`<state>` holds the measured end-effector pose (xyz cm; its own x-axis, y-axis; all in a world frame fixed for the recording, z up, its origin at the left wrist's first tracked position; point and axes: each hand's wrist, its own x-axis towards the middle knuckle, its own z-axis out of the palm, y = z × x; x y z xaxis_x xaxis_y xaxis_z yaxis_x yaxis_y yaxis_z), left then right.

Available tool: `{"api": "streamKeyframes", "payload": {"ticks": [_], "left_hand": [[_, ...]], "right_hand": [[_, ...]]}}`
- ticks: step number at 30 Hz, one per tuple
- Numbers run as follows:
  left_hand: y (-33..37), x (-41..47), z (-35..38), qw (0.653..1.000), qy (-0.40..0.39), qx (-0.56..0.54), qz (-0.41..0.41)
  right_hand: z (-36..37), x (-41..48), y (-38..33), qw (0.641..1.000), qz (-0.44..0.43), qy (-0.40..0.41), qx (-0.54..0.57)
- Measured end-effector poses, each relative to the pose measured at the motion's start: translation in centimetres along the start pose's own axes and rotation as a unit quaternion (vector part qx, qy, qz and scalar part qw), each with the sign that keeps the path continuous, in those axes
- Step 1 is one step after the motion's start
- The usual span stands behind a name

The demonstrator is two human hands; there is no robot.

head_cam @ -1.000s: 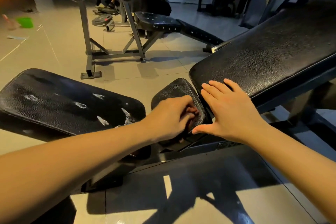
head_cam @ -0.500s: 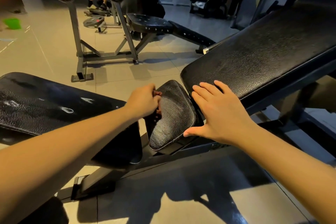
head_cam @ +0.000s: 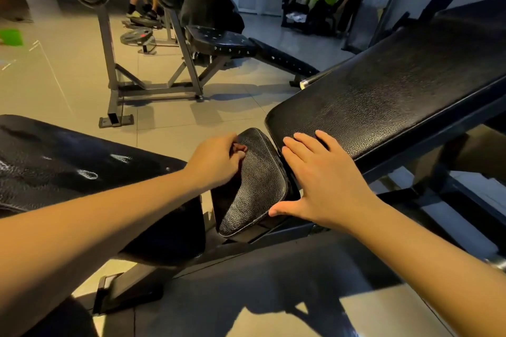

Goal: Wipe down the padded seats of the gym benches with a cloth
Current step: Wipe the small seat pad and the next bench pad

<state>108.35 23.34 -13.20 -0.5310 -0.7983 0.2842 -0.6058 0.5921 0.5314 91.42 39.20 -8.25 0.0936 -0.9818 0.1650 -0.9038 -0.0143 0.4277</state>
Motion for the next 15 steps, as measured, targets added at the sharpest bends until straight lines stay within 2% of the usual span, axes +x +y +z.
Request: {"api": "streamKeyframes", "payload": {"ticks": [3,5,8,9,13,15], "left_hand": [[3.0,-2.4,0.1,0.990,-0.027,-0.038,0.130],[2.1,-0.8,0.4,0.995,0.000,-0.009,0.099],[-1.1,2.5,-0.1,0.997,0.016,-0.015,-0.069],[-1.5,2.8,-0.1,0.997,0.013,-0.012,-0.081],[2.0,1.6,0.0,0.997,-0.029,-0.041,0.051],[1.9,2.1,0.3,0.999,-0.013,-0.030,0.033]], "right_hand": [[0.1,-0.1,0.1,1.000,-0.002,0.006,-0.005],[0.2,0.0,0.1,1.000,-0.002,0.012,-0.006],[0.1,0.0,0.0,1.000,-0.004,0.021,-0.004],[0.1,0.0,0.0,1.000,-0.003,0.021,-0.003],[0.3,0.0,0.1,1.000,-0.004,0.013,-0.004],[0.2,0.0,0.1,1.000,-0.002,0.011,-0.007]]}}
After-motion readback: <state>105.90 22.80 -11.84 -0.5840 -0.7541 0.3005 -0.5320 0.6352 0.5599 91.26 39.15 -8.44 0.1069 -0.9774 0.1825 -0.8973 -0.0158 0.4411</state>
